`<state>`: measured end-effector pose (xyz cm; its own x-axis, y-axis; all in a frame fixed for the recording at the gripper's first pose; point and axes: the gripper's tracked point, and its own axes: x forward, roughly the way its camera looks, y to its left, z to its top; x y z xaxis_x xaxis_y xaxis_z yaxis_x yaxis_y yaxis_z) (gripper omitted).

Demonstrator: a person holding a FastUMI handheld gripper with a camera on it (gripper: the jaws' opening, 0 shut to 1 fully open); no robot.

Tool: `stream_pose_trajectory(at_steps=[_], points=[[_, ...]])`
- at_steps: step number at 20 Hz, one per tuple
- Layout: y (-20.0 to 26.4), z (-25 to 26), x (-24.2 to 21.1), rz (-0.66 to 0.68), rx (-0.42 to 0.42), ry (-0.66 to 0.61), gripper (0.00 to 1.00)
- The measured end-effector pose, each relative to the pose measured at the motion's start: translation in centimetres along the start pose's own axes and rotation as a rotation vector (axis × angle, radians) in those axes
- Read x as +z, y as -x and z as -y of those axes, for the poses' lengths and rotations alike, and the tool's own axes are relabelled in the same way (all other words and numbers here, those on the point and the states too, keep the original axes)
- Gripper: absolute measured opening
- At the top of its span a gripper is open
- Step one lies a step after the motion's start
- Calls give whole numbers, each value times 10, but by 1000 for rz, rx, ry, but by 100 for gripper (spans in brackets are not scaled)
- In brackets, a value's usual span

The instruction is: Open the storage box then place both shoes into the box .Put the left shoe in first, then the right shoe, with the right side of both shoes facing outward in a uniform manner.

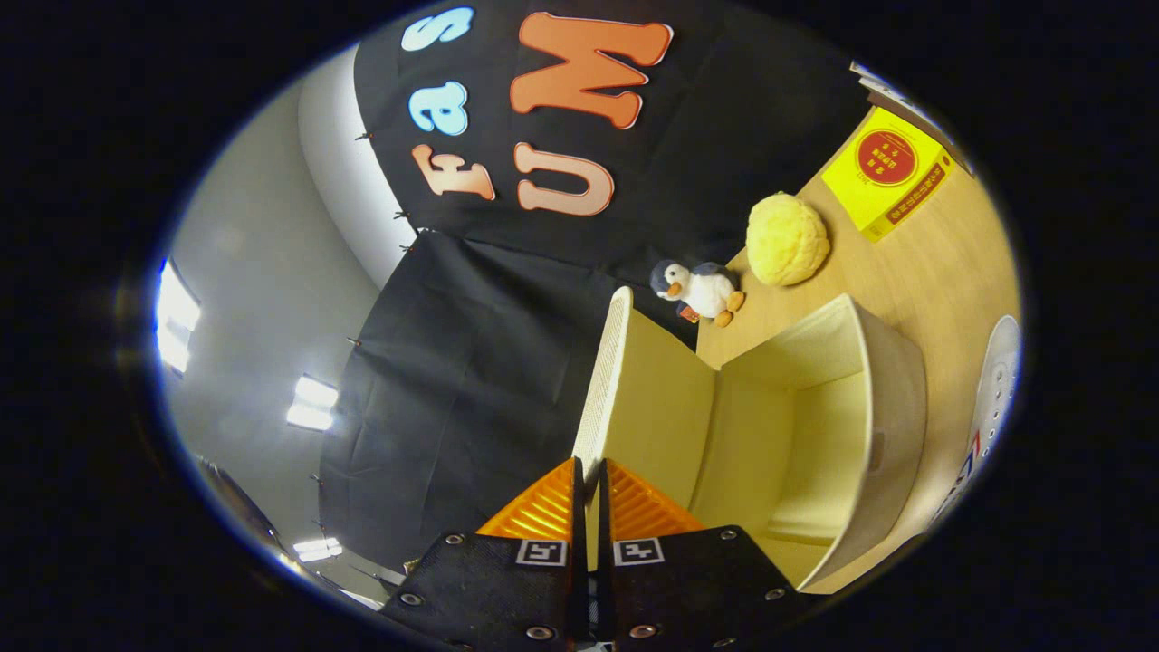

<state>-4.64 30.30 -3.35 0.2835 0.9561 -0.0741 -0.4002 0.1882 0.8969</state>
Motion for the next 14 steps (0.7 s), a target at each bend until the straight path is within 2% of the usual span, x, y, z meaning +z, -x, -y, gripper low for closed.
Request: stream_pose_trajectory(at_steps=[6,9,11,13,14], points=[[-69,-43,-20,-44,18,41,7],[-103,-45,-37,-90,-23,78,10],[-116,-48,-49,-122,-43,128,25],[-127,-38,-62,-153,-101,199,51],[-129,-29,-66,-167,-148,241,79]])
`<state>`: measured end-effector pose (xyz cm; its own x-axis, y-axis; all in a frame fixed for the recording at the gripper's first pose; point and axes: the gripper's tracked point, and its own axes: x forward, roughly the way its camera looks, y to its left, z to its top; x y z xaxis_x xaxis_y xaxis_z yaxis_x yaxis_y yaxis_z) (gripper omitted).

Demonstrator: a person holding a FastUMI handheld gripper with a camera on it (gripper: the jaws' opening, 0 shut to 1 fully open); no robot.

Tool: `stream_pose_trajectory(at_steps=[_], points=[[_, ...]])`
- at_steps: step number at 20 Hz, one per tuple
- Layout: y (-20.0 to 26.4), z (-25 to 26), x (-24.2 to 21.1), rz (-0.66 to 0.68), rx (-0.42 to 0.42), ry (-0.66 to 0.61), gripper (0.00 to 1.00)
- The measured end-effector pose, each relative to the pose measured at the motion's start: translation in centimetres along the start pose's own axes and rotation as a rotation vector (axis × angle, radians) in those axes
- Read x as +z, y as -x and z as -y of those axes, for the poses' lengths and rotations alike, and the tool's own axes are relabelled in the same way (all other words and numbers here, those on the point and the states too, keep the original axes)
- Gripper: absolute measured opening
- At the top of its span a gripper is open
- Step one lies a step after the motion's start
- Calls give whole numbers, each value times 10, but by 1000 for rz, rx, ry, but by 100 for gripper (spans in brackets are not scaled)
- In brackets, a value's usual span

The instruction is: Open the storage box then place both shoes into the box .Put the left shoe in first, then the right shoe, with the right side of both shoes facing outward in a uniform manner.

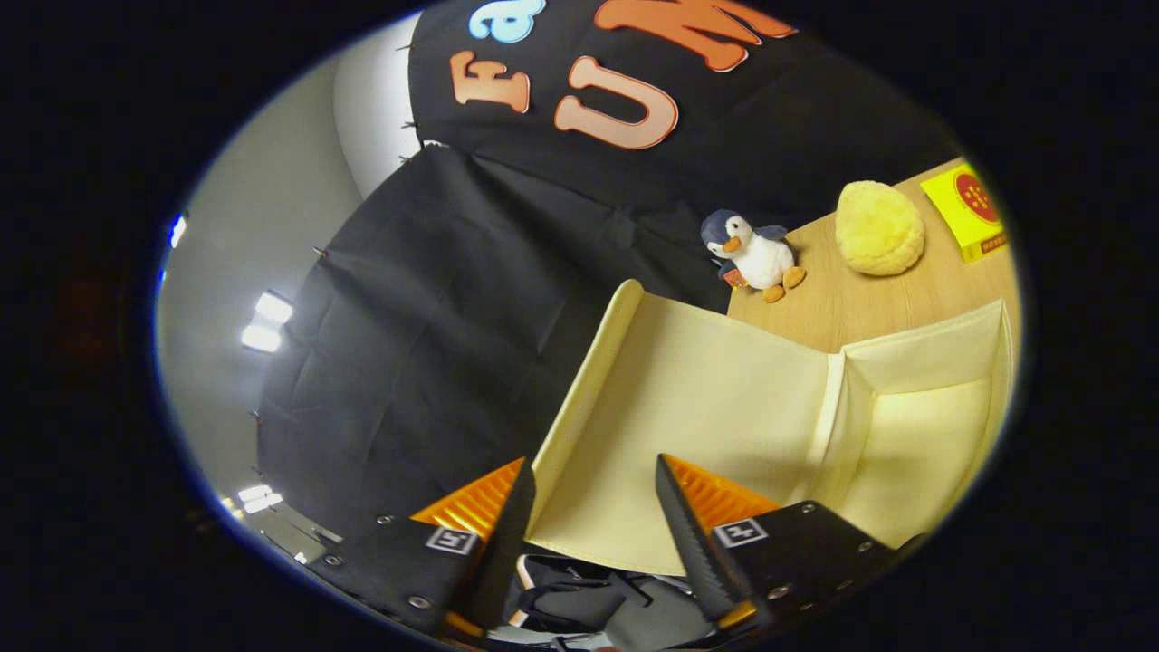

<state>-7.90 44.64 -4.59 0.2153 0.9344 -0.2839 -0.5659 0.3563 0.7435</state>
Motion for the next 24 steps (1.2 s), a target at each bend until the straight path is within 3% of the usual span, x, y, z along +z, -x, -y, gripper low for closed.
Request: stream_pose_trajectory(at_steps=[1,2,7,12,17,24], points=[[-4,7,-3,-9,-45,39,92],[-4,17,-4,-2,-91,72,97],[21,53,15,101,-257,152,97],[78,93,36,236,-426,211,98],[158,155,49,372,-682,279,98],[236,229,19,363,-908,276,98]])
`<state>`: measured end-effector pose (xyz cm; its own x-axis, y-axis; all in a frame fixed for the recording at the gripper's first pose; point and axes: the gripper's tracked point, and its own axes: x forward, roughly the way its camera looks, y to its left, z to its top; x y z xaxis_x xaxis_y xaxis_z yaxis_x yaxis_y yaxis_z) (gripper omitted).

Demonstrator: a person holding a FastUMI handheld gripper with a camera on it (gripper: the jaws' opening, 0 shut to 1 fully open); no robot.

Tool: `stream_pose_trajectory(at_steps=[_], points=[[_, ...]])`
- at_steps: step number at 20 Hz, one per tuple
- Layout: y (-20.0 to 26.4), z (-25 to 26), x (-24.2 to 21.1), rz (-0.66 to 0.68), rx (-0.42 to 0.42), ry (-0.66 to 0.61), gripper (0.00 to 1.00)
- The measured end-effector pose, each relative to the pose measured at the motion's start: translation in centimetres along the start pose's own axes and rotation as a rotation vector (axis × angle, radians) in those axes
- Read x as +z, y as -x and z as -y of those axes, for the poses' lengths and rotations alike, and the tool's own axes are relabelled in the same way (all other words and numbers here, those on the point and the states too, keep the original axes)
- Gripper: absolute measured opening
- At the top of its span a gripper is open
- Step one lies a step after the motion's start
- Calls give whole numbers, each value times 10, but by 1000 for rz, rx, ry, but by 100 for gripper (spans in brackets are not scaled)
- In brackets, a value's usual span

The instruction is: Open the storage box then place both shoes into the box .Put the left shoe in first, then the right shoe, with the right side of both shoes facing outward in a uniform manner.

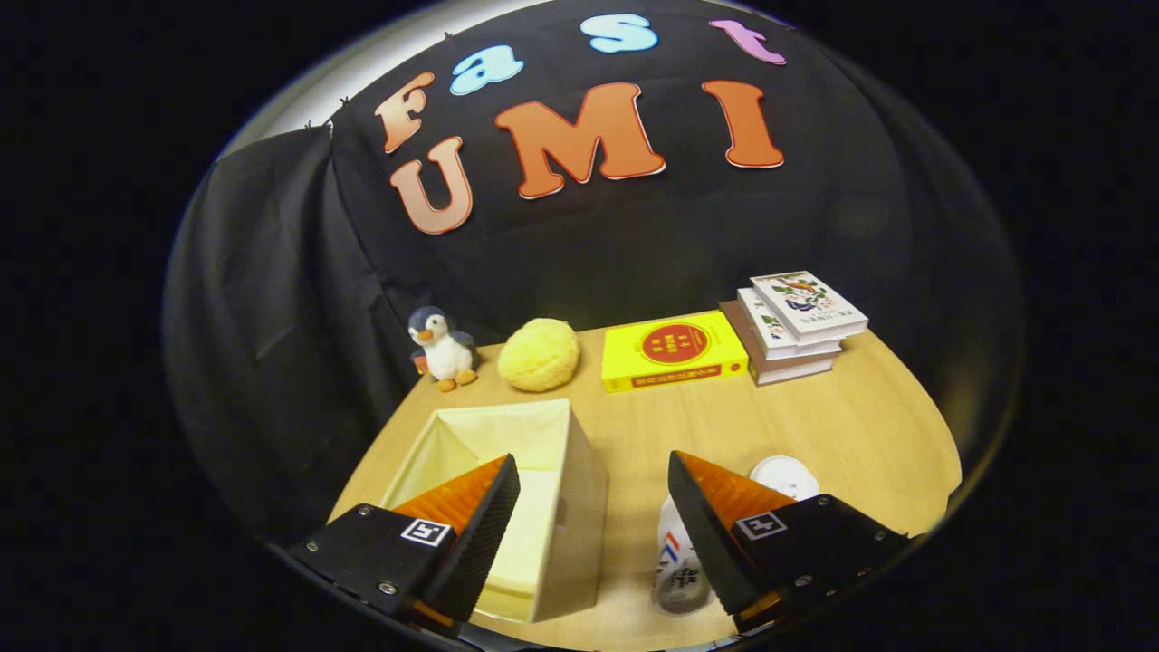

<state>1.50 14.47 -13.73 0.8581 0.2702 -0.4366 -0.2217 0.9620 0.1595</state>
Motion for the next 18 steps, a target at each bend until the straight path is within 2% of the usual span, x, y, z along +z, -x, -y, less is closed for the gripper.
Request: stream_pose_trajectory(at_steps=[6,8,15,18], points=[[3,65,-59,-143,-102,-29,97],[3,76,-79,-213,-109,-51,96],[-14,95,-143,-497,-101,-108,73],[-23,103,-157,-569,-123,-103,65]])
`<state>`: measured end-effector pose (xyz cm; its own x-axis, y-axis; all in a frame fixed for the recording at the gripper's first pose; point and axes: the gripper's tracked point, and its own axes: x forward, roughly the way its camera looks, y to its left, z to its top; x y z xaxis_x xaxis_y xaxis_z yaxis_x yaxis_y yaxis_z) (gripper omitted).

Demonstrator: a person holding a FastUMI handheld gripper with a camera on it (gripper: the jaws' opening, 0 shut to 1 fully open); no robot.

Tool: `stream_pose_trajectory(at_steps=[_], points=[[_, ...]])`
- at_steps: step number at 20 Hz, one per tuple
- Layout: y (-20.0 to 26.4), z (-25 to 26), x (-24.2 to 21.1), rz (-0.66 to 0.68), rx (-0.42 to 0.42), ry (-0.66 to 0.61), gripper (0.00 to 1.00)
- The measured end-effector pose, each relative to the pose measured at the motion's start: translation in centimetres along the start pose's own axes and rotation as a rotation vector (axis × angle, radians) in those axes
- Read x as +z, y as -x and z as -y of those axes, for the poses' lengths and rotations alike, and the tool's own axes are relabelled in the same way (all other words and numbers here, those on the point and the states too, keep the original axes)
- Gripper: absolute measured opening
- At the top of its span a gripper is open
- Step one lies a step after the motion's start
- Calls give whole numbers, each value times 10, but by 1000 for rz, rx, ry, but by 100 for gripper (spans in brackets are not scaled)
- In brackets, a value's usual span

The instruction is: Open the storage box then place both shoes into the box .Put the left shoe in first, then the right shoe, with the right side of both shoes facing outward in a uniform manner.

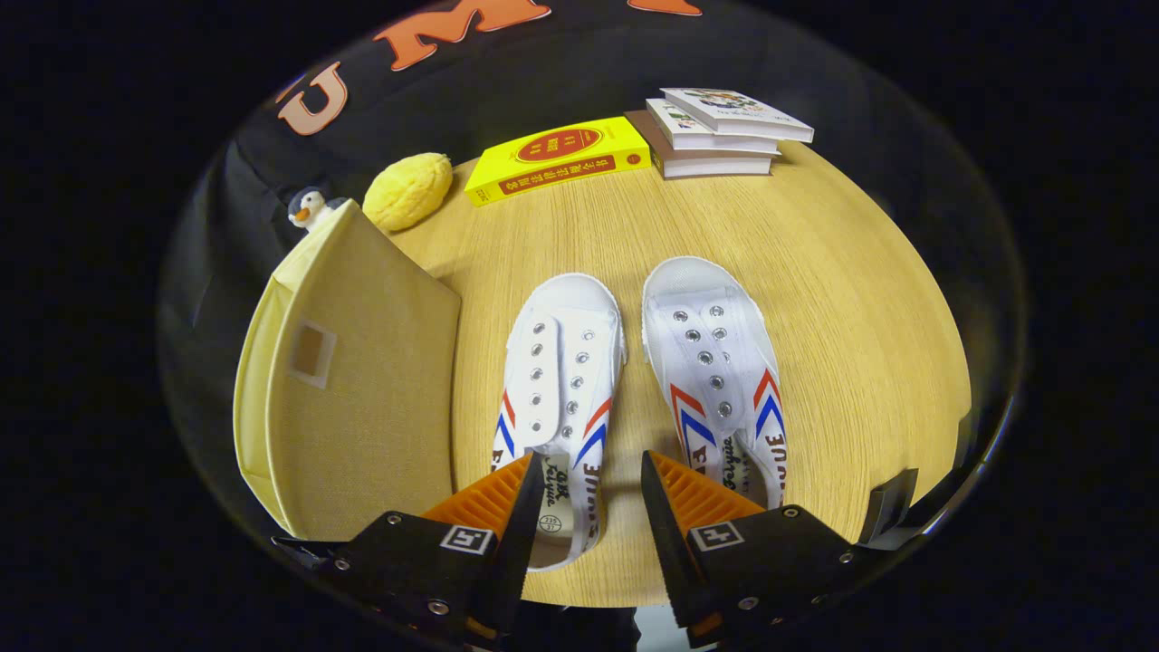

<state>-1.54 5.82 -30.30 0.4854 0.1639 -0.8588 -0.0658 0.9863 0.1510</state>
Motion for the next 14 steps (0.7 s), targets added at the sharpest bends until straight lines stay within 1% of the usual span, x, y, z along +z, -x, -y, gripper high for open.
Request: stream_pose_trajectory(at_steps=[4,8,11,14], points=[[-13,-4,-1,-41,14,-12,58],[-18,-4,-4,-70,29,-4,57],[-17,-4,-5,-87,56,-34,58],[-18,3,-6,-92,65,-65,58]])
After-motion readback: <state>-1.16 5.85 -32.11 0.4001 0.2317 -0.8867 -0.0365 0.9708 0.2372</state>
